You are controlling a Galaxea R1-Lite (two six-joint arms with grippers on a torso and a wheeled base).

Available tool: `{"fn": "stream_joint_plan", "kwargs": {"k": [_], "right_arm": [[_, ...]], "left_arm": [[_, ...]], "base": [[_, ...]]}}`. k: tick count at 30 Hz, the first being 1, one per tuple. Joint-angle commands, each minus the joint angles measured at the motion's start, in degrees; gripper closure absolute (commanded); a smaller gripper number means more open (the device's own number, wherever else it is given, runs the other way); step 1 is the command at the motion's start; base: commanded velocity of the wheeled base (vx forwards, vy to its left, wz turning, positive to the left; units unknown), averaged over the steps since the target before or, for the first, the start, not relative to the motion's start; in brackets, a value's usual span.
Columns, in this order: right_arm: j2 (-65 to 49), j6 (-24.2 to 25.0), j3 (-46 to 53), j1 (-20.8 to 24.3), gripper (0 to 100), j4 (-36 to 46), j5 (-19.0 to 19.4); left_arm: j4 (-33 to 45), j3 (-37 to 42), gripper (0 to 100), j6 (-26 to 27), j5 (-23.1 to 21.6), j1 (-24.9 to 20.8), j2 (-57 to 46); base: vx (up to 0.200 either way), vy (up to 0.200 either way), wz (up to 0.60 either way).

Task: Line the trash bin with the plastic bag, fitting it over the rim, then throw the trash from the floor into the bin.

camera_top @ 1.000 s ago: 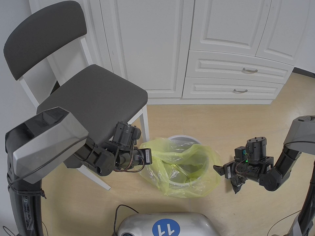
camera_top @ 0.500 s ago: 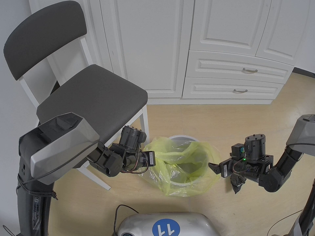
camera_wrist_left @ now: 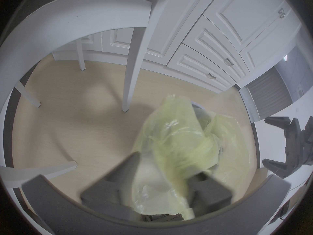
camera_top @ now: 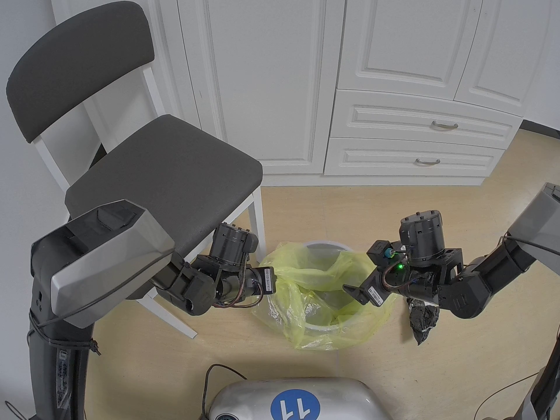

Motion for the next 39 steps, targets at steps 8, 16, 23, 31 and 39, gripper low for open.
{"fn": "stream_joint_plan", "kwargs": {"k": [8,16,23,31,39], "right_arm": [[11.4,-18.4,-12.0,-2.1,0,5.6,0.4],[15.4,-17.8,-17.9,-4.2,0,7.6,-0.7],[17.9,-17.1,-19.8,-6.1,0,7.8,-1.1],[18.1,-12.9,-20.2,-6.2,100,7.5,-1.0],[12.3,-7.4,-17.6,-7.9,100,7.2,-1.1]], "left_arm": [[-1.1,2.2,0,0.6,0.0,-0.4,-1.7],[-1.1,2.3,0,0.7,0.1,-0.5,-1.9],[-1.2,2.2,0,0.6,0.1,-0.5,-1.9],[-1.2,2.2,0,0.7,0.1,-0.4,-1.9],[-1.2,2.3,0,0.8,0.1,-0.4,-1.8]], "base": [[0.0,0.0,0.0],[0.0,0.0,0.0],[0.0,0.0,0.0],[0.0,0.0,0.0],[0.0,0.0,0.0]]}}
